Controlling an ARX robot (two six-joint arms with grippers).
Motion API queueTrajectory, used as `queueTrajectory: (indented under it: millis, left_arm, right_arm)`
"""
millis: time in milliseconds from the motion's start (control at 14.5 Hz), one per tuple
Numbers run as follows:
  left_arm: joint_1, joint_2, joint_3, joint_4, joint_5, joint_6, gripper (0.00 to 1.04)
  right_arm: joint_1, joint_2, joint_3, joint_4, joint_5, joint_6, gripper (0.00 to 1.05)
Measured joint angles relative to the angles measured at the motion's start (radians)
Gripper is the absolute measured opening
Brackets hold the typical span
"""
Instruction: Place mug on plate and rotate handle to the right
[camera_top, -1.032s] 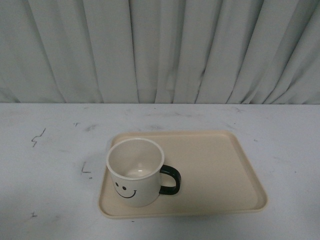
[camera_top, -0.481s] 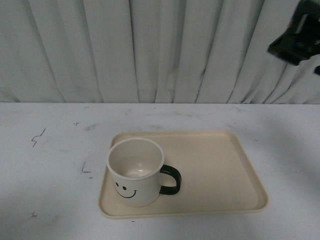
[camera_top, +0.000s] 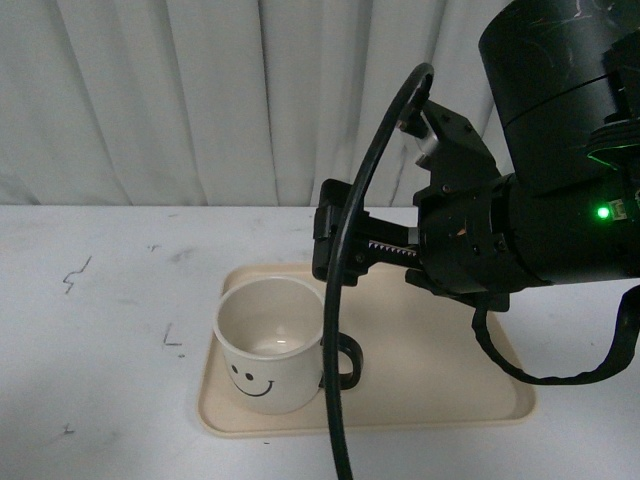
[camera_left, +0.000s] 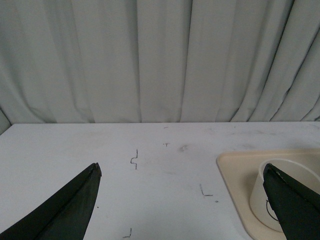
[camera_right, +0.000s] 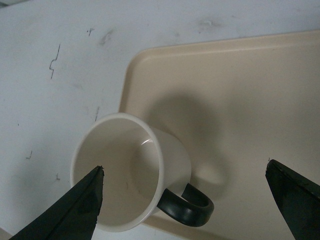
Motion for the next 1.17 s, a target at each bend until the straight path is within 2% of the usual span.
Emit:
queueTrajectory:
  millis: [481,550,688,1032,1169]
  left_arm:
    - [0.0,0.0,0.0,0.0,0.0,0.0,0.98]
    - [0.0,0.0,0.0,0.0,0.0,0.0,0.98]
    - [0.0,0.0,0.0,0.0,0.0,0.0,0.98]
    - [0.0,0.0,0.0,0.0,0.0,0.0,0.98]
    - [0.0,0.0,0.0,0.0,0.0,0.0,0.98]
  right_arm:
    - [0.05,0.118,0.065,-0.048,0.019,-0.002,0.98]
    - [0.051,0.122,0.069,-0.052,0.024,-0.002,0.94]
    - [0.058,0.134,0.085,-0.058,0.031,-0.002,0.65]
    - [0.063,0.135,0.091,-0.064,0.037,0.001,0.04]
    - [0.062,0.134,0.095,-0.066,0.038,0.002,0.03]
